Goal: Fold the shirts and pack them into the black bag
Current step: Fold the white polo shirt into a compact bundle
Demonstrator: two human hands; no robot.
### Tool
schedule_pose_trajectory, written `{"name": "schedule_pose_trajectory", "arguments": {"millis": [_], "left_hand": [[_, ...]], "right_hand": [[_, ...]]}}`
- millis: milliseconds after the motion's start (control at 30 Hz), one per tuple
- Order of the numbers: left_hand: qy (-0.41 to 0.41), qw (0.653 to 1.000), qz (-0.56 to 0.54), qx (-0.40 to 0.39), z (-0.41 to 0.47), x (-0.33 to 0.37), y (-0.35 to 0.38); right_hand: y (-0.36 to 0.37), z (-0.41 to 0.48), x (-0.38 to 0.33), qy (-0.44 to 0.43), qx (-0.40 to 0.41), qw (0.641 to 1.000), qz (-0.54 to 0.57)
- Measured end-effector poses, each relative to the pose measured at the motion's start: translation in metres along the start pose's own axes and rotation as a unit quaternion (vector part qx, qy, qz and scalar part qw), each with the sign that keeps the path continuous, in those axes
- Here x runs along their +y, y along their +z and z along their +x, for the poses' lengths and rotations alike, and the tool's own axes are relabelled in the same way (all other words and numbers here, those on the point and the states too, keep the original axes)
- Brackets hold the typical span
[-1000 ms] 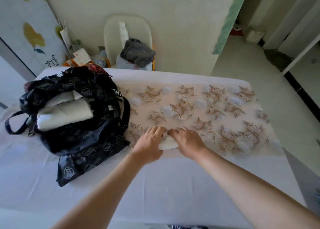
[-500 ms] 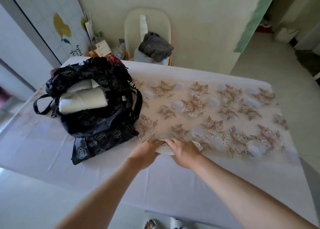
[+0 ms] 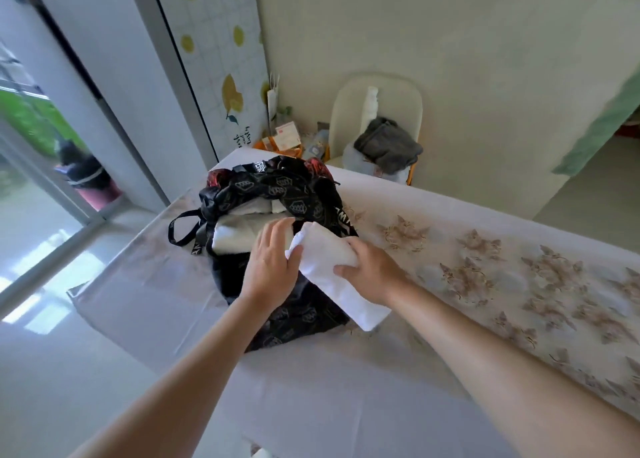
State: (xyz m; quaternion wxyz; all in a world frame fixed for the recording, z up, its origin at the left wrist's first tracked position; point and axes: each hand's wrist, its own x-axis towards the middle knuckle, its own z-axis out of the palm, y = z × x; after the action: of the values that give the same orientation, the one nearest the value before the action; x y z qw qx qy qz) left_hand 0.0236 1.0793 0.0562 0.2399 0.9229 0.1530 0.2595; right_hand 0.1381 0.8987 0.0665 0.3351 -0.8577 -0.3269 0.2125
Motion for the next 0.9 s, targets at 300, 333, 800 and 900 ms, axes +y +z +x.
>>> {"name": "schedule_pose_trajectory", "arguments": {"millis": [300,333,800,900], "left_hand": [[0.004,0.963,0.152,-0.223,0.062,-0.136,-0.005],[0.020,0.952,0.169,-0.253,0.068,-0.144,0.000],[0.077,0.927,0.210,-0.299,0.100,-0.183,0.043],[0.121,0.926,0.188,-0.304,0.098,-0.200,0.050]], "right_hand": [[0.076,0.104,-0.033,0.195,0.095,0.947,0.236],[0.084,0.109,-0.030,0.220,0.090,0.934,0.268],[0.150,0.143,-0.038,-0.031,0.143,0.944,-0.294],[0.166,0.150,-0.041,0.062,0.022,0.949,-0.307]]}}
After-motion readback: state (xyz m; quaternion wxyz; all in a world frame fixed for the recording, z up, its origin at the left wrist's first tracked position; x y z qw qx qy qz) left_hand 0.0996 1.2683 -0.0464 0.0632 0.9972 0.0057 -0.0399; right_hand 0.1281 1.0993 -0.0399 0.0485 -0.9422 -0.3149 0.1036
